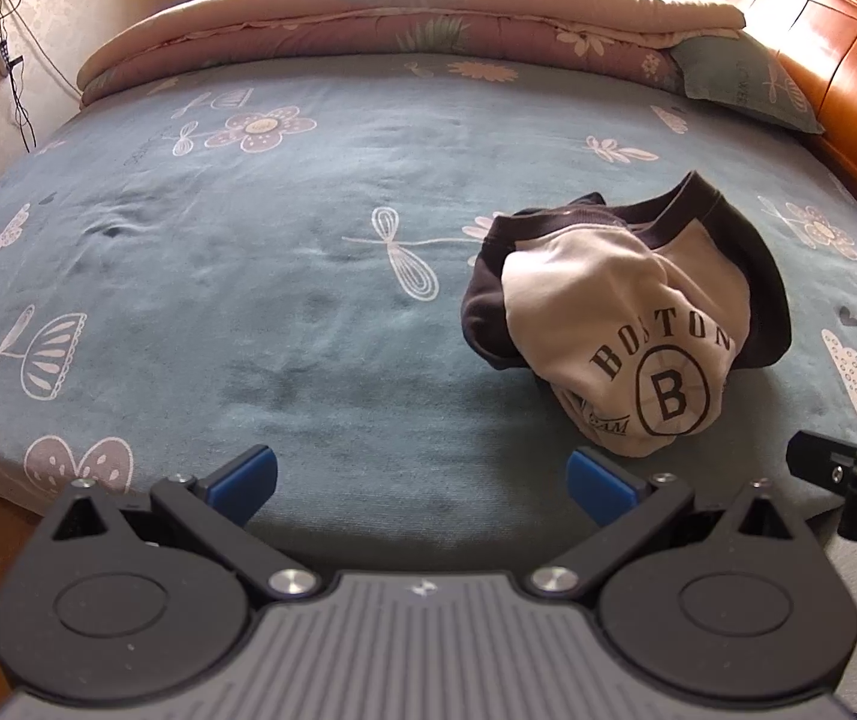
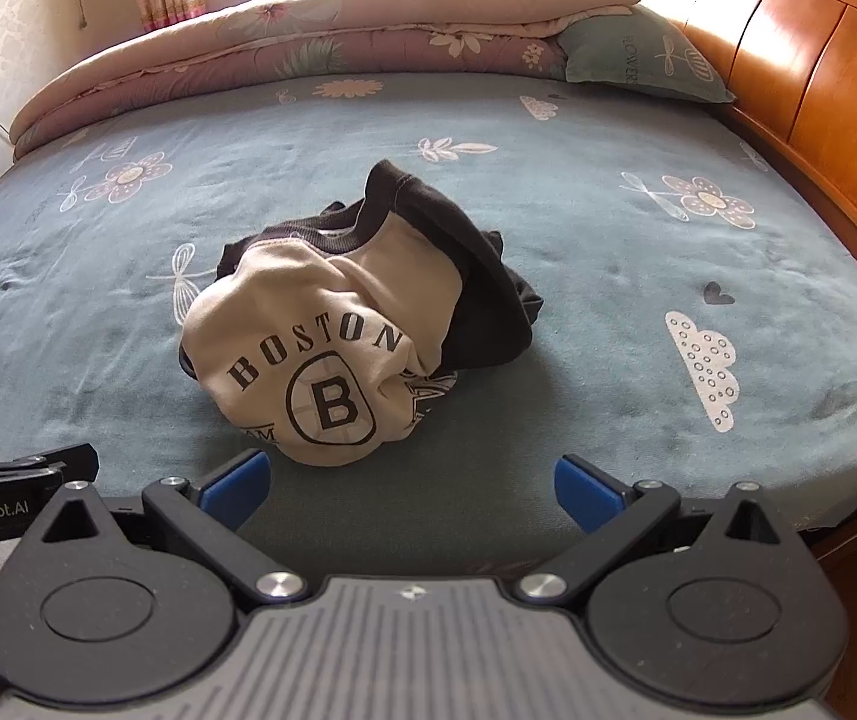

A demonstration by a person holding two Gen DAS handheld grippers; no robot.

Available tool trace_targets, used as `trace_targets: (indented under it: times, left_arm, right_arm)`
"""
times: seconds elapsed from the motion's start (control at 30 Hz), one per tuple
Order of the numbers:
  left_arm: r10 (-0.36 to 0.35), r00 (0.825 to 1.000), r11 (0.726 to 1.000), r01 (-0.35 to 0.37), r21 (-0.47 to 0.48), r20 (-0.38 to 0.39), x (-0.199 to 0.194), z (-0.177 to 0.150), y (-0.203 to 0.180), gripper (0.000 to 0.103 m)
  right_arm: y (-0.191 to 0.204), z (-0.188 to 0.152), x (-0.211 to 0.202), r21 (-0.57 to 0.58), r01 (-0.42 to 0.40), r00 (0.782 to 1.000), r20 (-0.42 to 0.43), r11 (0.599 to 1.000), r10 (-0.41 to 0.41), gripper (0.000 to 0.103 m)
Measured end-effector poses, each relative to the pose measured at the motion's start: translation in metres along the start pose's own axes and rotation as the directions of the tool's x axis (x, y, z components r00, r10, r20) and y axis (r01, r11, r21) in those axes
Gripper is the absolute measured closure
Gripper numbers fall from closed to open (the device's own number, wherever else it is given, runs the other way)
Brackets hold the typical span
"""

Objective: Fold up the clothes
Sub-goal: 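Move both grippers toward the crumpled BOSTON sweatshirt on the bed, then grasp the sweatshirt's dark collar rib with the left gripper while the right gripper approaches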

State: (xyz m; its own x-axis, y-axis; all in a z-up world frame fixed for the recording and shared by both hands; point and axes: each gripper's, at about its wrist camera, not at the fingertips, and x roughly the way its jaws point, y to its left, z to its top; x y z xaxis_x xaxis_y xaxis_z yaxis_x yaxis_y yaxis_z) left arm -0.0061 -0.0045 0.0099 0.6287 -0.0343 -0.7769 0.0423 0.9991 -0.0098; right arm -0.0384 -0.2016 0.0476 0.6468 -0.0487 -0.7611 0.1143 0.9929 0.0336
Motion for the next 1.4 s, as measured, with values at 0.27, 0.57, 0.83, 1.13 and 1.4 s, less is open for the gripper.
trace_targets:
  times: [0.27, 0.57, 0.83, 1.13, 1.4]
  left_arm:
    - [0.017, 1.0, 1.0, -0.017, -0.006, 0.014, -0.008, -0.002, 0.003, 0.001]
    - [0.028, 0.999, 0.999, -0.028, 0.029, 0.029, -0.006, 0.008, -0.004, 0.001]
    - [-0.003, 0.998, 0.998, -0.001, 0.064, 0.056, 0.005, 0.027, -0.016, 0.001]
    - [-0.012, 1.0, 0.997, 0.014, 0.078, -0.015, 0.039, 0.036, -0.023, 0.001]
    - [-0.026, 0.999, 0.997, 0.029, 0.071, -0.039, 0.056, 0.043, -0.02, 0.001]
  right_arm:
    - [0.002, 0.0, -0.006, -0.003, -0.026, 1.0, 0.013, 1.0, 0.026, 0.0]
    - [0.001, 0.007, 0.003, 0.006, -0.044, 0.999, 0.008, 0.999, 0.044, 0.0]
    - [-0.005, 0.018, 0.022, 0.013, -0.029, 0.999, -0.025, 1.0, 0.029, 0.0]
    - [-0.01, 0.031, 0.045, 0.014, -0.038, 0.998, -0.047, 0.999, 0.039, 0.0]
    - [-0.017, 0.034, 0.065, 0.02, -0.101, 0.994, -0.049, 0.995, 0.102, 0.0]
